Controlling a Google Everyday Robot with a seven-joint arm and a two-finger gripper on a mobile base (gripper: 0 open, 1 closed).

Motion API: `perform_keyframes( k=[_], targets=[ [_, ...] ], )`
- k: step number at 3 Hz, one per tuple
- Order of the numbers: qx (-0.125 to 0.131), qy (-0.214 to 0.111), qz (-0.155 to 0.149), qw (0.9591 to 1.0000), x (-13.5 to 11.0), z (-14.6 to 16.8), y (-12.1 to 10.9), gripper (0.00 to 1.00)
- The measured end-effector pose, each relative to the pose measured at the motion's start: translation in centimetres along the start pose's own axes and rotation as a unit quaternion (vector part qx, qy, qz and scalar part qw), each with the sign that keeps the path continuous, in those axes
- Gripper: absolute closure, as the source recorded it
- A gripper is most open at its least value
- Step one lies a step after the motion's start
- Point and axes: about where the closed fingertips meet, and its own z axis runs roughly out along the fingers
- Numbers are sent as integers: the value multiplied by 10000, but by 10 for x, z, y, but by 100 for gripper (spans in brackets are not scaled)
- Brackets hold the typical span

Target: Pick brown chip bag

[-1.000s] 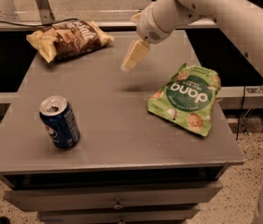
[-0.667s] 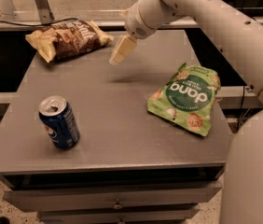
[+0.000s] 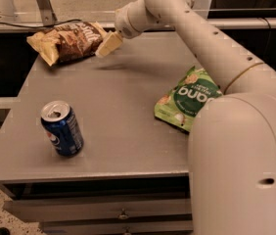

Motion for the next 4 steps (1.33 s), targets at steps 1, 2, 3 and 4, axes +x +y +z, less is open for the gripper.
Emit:
perform_keyframes(
  k=[1, 2, 3, 4],
  targets=[
    [48, -252, 408, 9988, -9, 37, -8, 0],
    [-19, -403, 527, 9978, -22, 59, -7, 16],
    [-2, -468, 593, 9971, -28, 67, -7, 40],
    [70, -513, 613, 9968, -31, 65, -9, 64]
  ],
)
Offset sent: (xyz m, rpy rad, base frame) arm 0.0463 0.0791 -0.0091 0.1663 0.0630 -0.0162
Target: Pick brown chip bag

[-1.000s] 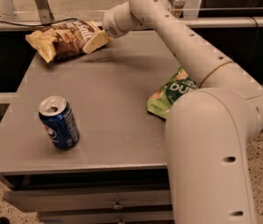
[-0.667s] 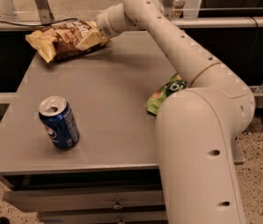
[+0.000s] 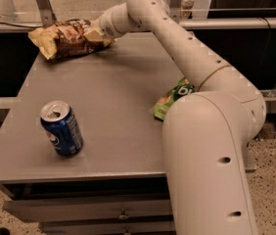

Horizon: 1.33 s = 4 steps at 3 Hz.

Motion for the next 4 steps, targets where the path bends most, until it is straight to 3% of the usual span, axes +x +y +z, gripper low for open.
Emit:
perform_keyframes(
  k=[1, 2, 4],
  targets=[
    [88, -107, -44, 9999, -9, -9, -1, 88],
    [204, -307, -184, 9992, -28, -25, -2, 100],
    [420, -529, -328, 9972, -45, -60, -3, 100]
  ],
)
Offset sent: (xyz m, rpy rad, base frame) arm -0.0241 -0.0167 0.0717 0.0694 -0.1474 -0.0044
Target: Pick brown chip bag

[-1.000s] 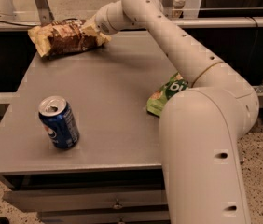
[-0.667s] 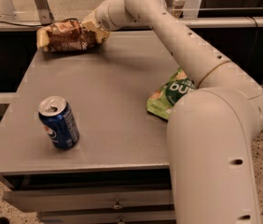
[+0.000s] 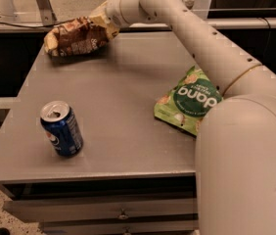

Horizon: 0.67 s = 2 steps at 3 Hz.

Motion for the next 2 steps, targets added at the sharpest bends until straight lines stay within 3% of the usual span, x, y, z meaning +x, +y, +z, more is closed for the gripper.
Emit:
perform_keyframes(
  k=[1, 2],
  targets=[
    [100, -260, -231, 9993, -31, -50, -15, 100],
    [97, -279, -249, 9993, -34, -53, -15, 100]
  ],
)
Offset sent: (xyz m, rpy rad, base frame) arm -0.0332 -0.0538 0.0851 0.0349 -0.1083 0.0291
